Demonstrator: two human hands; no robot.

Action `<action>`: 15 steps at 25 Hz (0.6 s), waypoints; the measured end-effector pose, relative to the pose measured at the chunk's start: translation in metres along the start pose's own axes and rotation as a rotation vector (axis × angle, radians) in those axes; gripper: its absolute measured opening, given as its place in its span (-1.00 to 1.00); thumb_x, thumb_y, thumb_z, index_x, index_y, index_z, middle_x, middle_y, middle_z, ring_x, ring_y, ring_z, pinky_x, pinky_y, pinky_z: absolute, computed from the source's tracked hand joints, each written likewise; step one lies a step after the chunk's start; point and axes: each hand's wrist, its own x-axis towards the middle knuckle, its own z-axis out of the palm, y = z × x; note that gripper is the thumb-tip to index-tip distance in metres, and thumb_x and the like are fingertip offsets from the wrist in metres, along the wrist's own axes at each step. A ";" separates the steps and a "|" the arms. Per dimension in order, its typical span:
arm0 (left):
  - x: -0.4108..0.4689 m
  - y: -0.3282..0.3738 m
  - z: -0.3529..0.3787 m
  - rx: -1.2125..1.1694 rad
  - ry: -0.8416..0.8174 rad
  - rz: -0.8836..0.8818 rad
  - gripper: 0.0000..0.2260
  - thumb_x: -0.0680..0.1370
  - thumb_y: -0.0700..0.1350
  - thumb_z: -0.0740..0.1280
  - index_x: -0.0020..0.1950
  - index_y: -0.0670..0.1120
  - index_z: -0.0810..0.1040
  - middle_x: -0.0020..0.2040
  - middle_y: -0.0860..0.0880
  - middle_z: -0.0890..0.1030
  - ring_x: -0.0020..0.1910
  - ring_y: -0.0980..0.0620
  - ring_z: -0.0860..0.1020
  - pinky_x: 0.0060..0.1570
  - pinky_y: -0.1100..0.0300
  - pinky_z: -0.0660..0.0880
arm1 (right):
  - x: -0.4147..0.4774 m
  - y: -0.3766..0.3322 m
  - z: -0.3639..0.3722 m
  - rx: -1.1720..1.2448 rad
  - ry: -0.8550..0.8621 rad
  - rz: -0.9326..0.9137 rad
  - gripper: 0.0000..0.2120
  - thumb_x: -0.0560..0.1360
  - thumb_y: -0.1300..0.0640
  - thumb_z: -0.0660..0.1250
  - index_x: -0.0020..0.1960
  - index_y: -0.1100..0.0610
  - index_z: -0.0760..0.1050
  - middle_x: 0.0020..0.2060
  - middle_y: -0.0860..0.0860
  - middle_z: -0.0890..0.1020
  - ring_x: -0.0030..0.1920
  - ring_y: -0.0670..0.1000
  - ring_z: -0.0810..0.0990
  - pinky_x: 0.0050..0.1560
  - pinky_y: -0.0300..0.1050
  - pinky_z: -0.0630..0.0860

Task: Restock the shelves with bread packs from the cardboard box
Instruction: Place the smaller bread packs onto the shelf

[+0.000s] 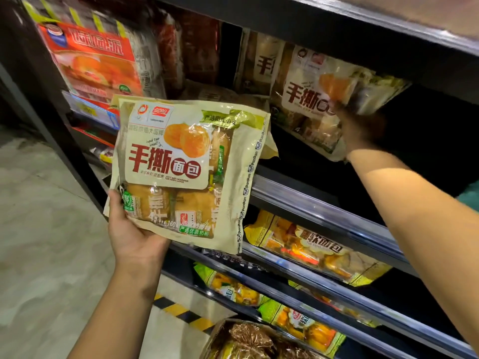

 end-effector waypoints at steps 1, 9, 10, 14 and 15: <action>-0.003 0.000 0.000 0.006 0.010 0.003 -0.55 0.60 0.19 0.10 0.38 0.01 0.51 0.26 -0.06 0.62 0.26 -0.12 0.56 0.33 -0.21 0.35 | -0.010 0.000 -0.008 -0.140 0.102 0.069 -0.01 0.25 -0.32 0.47 0.48 0.19 0.23 0.40 0.13 0.39 0.40 0.13 0.37 0.36 0.02 0.33; -0.025 0.027 0.002 0.012 -0.003 -0.004 -0.52 0.54 0.19 0.16 0.38 0.02 0.50 0.29 -0.07 0.59 0.29 -0.13 0.53 0.34 -0.22 0.34 | -0.102 -0.037 0.032 -0.005 -0.580 0.139 -0.19 0.40 -0.24 0.40 0.48 0.16 0.24 0.37 0.08 0.43 0.36 0.14 0.41 0.38 -0.03 0.35; -0.028 0.031 0.001 0.019 -0.014 -0.011 -0.49 0.50 0.19 0.18 0.38 0.02 0.49 0.30 -0.07 0.59 0.29 -0.13 0.53 0.33 -0.22 0.36 | -0.105 -0.044 0.044 0.026 -0.724 0.209 -0.10 0.29 -0.30 0.46 0.45 0.15 0.29 0.29 0.06 0.50 0.28 0.13 0.50 0.33 0.00 0.41; -0.028 0.051 -0.008 0.030 -0.042 -0.060 -0.47 0.50 0.22 0.17 0.40 0.02 0.48 0.32 -0.07 0.57 0.29 -0.13 0.54 0.16 -0.33 0.39 | -0.091 -0.040 0.079 0.015 -0.913 0.345 -0.30 0.24 -0.16 0.57 0.25 0.17 0.52 -0.06 0.11 0.72 -0.14 0.08 0.72 -0.15 -0.07 0.65; -0.027 0.056 -0.012 0.030 -0.038 -0.068 -0.48 0.53 0.23 0.14 0.40 0.02 0.48 0.33 -0.07 0.56 0.29 -0.13 0.54 0.16 -0.34 0.38 | -0.101 -0.048 0.074 0.045 -0.969 0.365 -0.51 0.37 -0.03 0.52 0.18 0.21 0.54 -0.17 0.12 0.73 -0.23 0.06 0.72 -0.27 -0.08 0.65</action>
